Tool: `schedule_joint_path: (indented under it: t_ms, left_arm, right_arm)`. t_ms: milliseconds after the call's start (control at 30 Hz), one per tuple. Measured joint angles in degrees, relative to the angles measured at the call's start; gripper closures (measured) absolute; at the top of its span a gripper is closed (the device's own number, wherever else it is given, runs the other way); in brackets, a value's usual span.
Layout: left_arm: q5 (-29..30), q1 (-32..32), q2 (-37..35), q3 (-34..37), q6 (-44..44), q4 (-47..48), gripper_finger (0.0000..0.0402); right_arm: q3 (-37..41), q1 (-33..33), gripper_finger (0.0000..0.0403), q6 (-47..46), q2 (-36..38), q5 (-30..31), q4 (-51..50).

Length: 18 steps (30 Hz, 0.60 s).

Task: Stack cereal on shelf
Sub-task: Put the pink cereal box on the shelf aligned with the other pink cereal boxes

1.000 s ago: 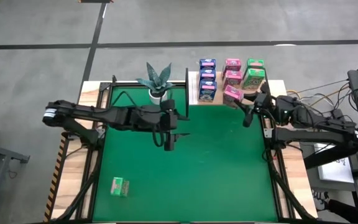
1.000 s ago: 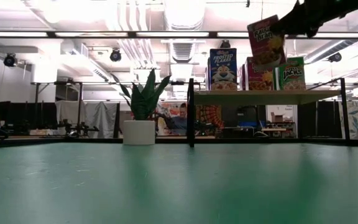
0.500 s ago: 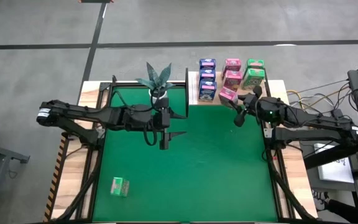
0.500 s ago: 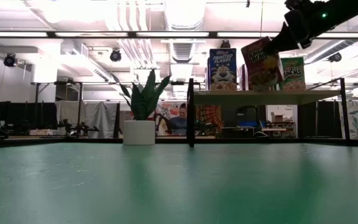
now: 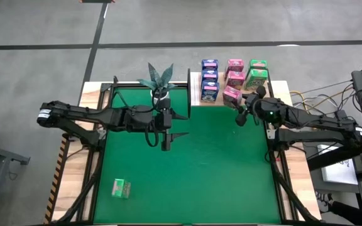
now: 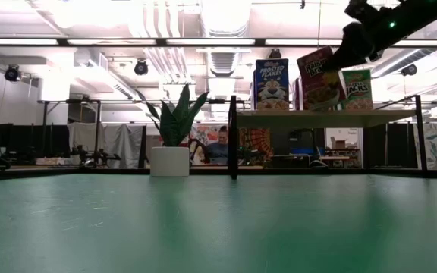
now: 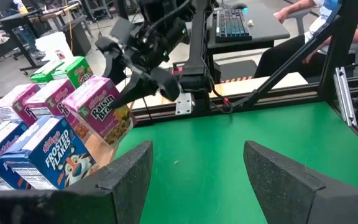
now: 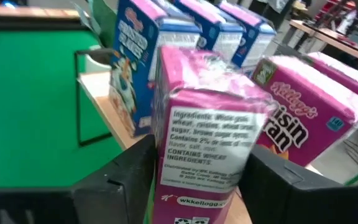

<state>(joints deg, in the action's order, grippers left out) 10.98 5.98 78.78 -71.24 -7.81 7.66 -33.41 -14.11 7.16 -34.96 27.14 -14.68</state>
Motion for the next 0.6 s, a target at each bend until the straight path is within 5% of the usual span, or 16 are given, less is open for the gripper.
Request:
schedule_joint_path:
  t_ms: [600]
  left_arm:
    - [-0.02,0.0,0.02,0.02,0.41,-0.17,0.0167]
  right_arm:
    - [0.07,0.02,0.0171,1.38,0.68,3.05,-1.48]
